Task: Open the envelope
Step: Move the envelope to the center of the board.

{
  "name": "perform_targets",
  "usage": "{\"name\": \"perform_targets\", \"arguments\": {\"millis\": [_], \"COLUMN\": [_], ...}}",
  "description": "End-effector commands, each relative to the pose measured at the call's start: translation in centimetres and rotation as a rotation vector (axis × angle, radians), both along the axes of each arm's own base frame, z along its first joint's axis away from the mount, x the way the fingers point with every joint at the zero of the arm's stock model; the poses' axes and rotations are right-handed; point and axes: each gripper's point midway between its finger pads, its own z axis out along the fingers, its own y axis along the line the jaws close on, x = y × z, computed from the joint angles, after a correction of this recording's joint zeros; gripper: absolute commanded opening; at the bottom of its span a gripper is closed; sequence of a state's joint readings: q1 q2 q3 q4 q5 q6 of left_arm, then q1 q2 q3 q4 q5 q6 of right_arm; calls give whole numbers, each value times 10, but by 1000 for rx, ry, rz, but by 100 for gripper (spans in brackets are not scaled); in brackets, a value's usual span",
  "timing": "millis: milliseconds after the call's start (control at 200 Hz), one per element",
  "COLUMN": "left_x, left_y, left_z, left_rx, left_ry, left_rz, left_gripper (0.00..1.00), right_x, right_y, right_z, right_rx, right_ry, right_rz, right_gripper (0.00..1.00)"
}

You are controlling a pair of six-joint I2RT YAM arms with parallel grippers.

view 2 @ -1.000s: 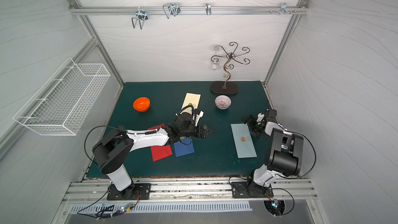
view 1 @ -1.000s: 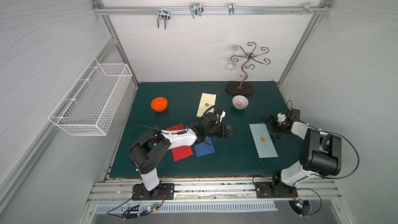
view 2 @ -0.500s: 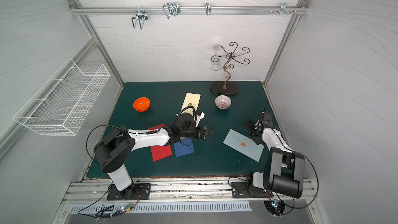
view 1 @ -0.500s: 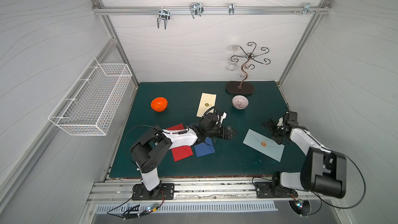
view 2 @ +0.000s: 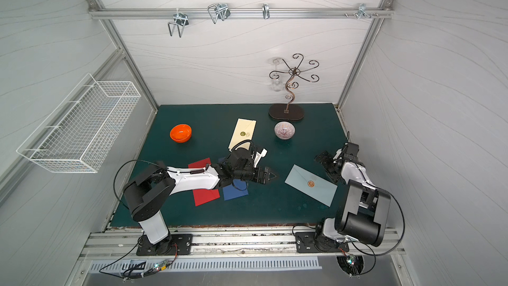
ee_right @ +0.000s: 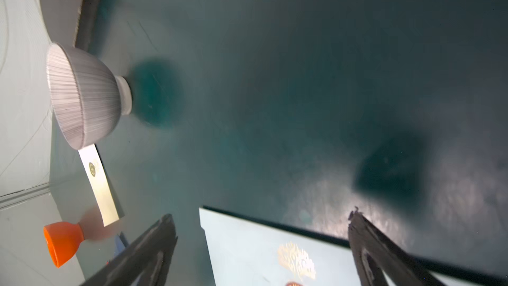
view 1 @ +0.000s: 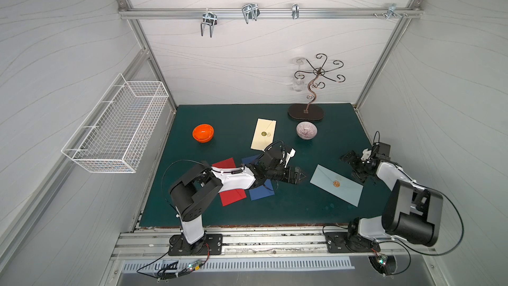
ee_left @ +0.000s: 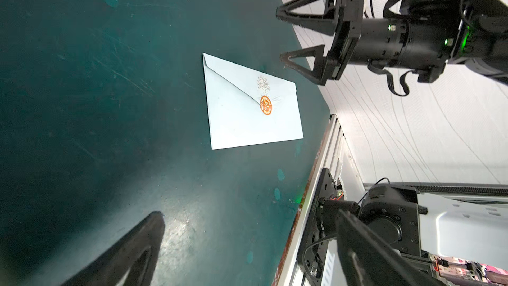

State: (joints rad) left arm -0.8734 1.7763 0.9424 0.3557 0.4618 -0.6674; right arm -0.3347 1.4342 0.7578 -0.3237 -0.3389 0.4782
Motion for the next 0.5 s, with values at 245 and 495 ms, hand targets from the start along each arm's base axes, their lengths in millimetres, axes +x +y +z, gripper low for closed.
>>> {"name": "perform_targets", "arguments": {"millis": [245,495], "left_x": [-7,-26], "left_y": [-12,-7], "left_z": [23,13], "left_rx": [-96,-83], "left_ry": [-23,16], "left_rz": [-34,-56], "left_gripper": [100,100], "right_x": [-41,-70], "right_y": [12,39], "right_z": [-48,-36], "right_rx": [117,165], "right_ry": [236,206], "right_rz": [-92,-117], "right_gripper": [99,99]}}
